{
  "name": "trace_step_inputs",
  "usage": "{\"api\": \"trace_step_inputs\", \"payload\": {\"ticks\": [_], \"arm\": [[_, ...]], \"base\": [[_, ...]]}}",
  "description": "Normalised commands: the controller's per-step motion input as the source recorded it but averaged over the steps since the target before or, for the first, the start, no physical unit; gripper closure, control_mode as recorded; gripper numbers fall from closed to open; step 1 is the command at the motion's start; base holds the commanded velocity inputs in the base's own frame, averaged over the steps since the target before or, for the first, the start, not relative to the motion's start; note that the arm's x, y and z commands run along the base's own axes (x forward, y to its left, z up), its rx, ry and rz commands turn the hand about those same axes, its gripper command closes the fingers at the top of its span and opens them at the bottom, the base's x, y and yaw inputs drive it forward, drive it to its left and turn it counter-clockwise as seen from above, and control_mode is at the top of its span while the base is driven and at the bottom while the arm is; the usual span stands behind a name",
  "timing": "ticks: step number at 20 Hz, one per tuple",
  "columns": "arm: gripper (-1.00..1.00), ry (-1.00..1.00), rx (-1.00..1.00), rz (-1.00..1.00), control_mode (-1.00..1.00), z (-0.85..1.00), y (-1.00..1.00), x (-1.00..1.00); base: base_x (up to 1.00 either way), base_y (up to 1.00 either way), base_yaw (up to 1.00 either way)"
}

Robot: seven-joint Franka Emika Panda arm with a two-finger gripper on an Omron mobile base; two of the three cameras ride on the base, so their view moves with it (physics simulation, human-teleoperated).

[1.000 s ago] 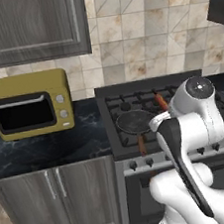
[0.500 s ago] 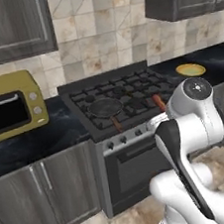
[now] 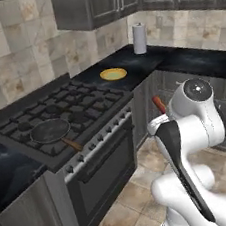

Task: Place the cold items (banana and garlic) from the fridge in one tupperware on the dining counter. Place the warm items (hot dog and kebab skewer) in the stove area in another tupperware.

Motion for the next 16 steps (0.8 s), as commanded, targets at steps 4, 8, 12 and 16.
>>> {"api": "trace_step_inputs", "payload": {"ticks": [4,8,12,16], "arm": [[1.0,0.0,0.0,0.0,1.0,0.0,0.0,0.0],[1.0,0.0,0.0,0.0,1.0,0.0,0.0,0.0],[1.0,0.0,0.0,0.0,1.0,0.0,0.0,0.0],[1.0,0.0,0.0,0.0,1.0,0.0,0.0,0.0]], "base": [[-0.61,0.33,-0.74],[-0.87,0.35,-0.69],[-1.0,0.4,-0.64],[-1.0,0.28,-0.57]]}}
